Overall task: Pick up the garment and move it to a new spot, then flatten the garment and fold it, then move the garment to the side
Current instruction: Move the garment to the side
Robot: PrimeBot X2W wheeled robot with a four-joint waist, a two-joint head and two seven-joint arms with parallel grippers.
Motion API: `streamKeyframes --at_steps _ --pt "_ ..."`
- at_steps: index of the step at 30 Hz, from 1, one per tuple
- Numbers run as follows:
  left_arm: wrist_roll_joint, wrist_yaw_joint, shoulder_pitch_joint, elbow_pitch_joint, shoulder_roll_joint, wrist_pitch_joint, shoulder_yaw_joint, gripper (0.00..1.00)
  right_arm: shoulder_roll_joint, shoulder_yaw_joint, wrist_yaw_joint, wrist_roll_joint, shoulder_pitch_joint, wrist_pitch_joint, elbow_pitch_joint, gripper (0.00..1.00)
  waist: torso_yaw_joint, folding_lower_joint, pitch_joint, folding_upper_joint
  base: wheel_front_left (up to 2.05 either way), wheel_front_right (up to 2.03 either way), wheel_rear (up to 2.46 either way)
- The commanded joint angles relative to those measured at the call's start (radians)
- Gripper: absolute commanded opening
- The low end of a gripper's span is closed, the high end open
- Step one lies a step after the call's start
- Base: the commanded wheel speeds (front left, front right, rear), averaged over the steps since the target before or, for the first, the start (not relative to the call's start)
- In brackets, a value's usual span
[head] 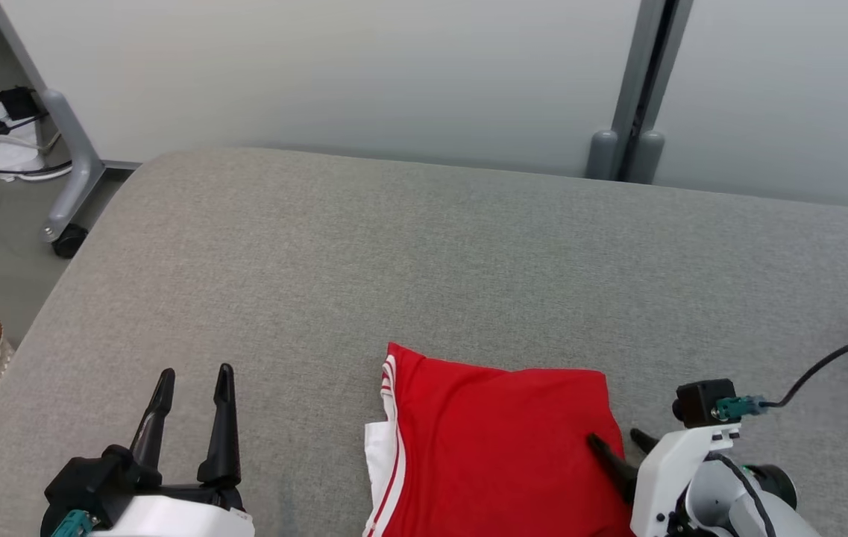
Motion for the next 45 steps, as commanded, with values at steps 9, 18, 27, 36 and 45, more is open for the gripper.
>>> streamKeyframes --at_steps 9,18,27,36,45 --pt "0.007 -0.009 -0.021 0.007 0.001 -0.004 0.008 1.0 0.032 -0.011 0.0 0.041 0.025 0.134 0.106 1.0 0.05 0.0 0.02 0.0 0.0 0.0 0.0" --pt "0.015 -0.01 -0.024 0.01 0.001 -0.004 0.015 1.0 0.032 -0.011 0.001 0.061 0.023 0.106 0.078 0.0 0.052 0.0 0.02 0.0 0.0 0.0 0.0" --pt "0.02 -0.005 -0.008 0.006 0.006 -0.004 0.017 1.0 0.007 0.001 0.0 0.069 -0.024 0.067 0.028 0.0 0.015 0.0 -0.009 0.0 0.0 0.0 0.0" --pt "0.014 0.001 0.008 -0.007 0.004 0.0 0.01 1.0 -0.101 0.012 0.0 0.077 -0.14 0.214 -0.05 0.0 -0.101 0.0 -0.033 0.0 0.0 0.0 0.0" --pt "0.014 -0.004 -0.017 -0.011 0.003 0.001 -0.006 1.0 -0.217 -0.035 0.0 0.065 -0.264 0.248 -0.068 0.0 -0.214 0.0 -0.001 0.0 0.0 0.0 0.0"
